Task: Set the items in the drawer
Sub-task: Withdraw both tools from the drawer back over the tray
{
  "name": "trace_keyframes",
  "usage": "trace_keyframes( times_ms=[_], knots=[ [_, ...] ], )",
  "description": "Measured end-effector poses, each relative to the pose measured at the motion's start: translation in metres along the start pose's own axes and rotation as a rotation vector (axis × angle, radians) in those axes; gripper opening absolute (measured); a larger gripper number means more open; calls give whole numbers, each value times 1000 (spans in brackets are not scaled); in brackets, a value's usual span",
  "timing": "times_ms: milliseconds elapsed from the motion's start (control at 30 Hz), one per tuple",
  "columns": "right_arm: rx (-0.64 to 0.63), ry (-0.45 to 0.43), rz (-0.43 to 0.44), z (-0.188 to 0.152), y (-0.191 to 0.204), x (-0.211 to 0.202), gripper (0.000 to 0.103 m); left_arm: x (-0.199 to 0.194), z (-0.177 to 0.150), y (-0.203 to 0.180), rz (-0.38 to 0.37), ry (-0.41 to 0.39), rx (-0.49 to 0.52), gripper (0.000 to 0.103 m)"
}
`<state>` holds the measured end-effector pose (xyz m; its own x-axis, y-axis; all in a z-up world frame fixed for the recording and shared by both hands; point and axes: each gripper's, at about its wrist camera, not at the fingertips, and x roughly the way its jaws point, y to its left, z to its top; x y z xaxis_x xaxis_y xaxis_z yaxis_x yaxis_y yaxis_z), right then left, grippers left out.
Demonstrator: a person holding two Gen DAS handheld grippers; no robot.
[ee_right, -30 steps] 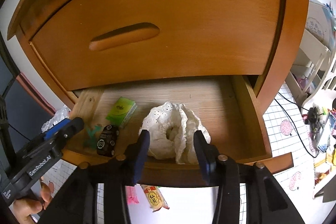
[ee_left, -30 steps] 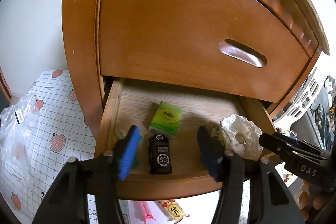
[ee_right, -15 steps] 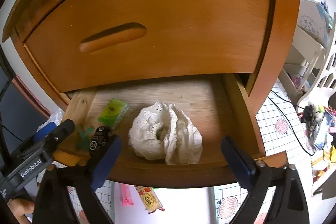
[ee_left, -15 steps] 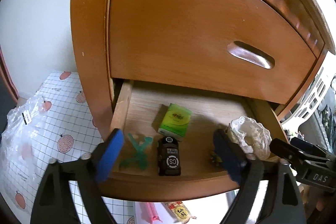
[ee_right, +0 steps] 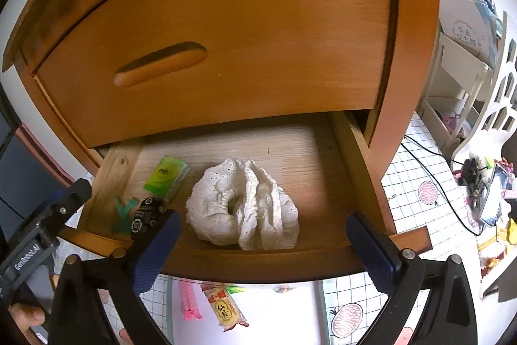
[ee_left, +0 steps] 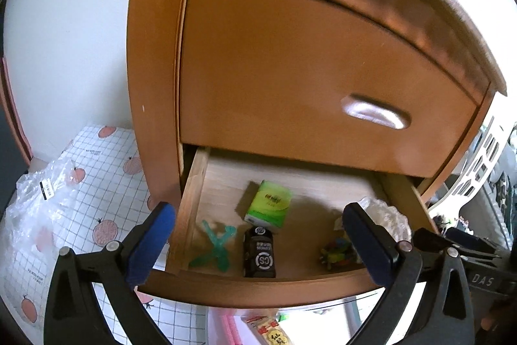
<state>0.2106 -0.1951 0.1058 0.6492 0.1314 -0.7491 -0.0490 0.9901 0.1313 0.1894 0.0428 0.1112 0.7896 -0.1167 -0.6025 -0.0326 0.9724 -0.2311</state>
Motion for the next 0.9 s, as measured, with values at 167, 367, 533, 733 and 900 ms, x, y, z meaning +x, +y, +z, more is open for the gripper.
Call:
trace_keyframes(
  times_ms=[167, 367, 533, 733, 900],
  knots=[
    [15, -86, -2, -7, -6, -20, 103, -28, -2, -2, -23, -91, 4, 103],
    [40, -179, 27, -33, -18, -45, 103, -60, -25, -4, -95, -160, 14, 103],
    [74, -162, 39, -72, -31, -44, 103, -65, -57, -3, -111, -120, 26, 103],
    [128, -61, 26, -119, -47, -15, 103, -41, -106, 13, -83, 22, -36, 103],
    [139, 50, 32, -146, -45, 13, 103, 7, -145, 29, -34, 204, -68, 103]
  ],
)
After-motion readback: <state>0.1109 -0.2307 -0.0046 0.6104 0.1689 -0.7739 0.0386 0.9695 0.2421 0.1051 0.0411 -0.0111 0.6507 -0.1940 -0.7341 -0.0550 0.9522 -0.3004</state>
